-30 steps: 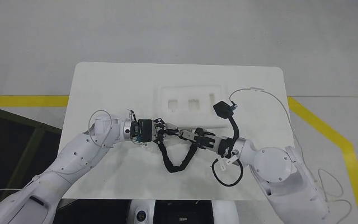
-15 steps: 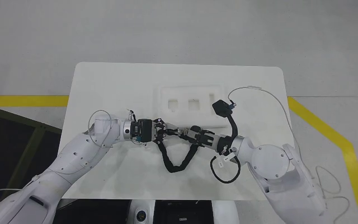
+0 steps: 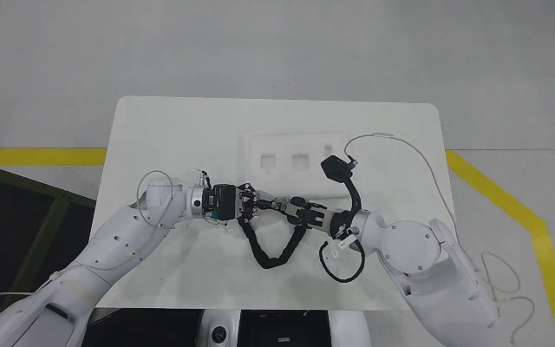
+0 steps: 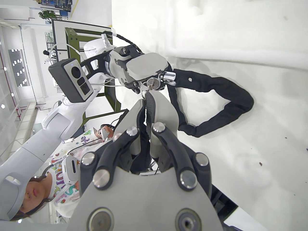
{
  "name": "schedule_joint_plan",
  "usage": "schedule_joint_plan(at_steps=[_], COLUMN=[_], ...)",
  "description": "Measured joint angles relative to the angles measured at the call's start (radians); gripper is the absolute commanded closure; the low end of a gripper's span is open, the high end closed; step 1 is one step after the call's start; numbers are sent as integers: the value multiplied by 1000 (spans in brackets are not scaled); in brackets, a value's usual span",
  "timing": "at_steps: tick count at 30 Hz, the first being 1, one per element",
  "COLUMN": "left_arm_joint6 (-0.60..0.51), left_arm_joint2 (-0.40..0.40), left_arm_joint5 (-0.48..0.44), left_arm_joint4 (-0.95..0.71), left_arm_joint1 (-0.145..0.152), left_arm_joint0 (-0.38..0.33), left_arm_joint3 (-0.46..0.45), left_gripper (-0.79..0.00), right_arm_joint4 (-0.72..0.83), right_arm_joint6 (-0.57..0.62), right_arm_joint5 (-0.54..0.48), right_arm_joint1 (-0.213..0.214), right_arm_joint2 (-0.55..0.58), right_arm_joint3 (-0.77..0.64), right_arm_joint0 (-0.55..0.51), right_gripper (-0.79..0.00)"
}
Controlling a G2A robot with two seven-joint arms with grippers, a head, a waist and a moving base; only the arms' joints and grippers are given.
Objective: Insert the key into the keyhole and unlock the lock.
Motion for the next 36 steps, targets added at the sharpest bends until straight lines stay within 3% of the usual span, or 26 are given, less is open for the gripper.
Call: schedule_joint_plan(at_steps=[1, 2, 3, 10, 14, 19, 23, 36], left_arm_joint6=[0, 0, 0, 0, -46, -99, -144, -279], left_arm_joint2=[0, 0, 0, 0, -11, -37, -63, -145], left_arm_joint5=[0, 0, 0, 0, 5, -56, -123, -295], left_arm_joint4=[0, 0, 0, 0, -21, -24, -12, -3], left_arm_joint1=[0, 0, 0, 0, 0, 8, 19, 53], left_arm_joint0=[0, 0, 0, 0, 17, 11, 0, -11], left_arm_joint3=[0, 0, 0, 0, -26, -57, -95, -205], left_gripper=[0, 0, 0, 0, 0, 0, 0, 0], right_arm_joint4=[2, 4, 7, 25, 58, 99, 188, 150], right_arm_joint6=[-4, -7, -8, -2, 28, 107, 133, 132], right_arm_joint5=[3, 5, 6, -3, -57, -188, -349, -340], right_arm_joint1=[0, -1, -1, 0, 6, 18, 21, 23], right_arm_joint2=[0, -1, -2, 4, 36, 95, 127, 118], right_arm_joint3=[3, 5, 8, 5, 12, 37, 59, 54], right_arm_joint0=[1, 2, 4, 10, 2, -5, -9, -8], right_gripper=[0, -222, -770, -785, -785, -785, -785, -785])
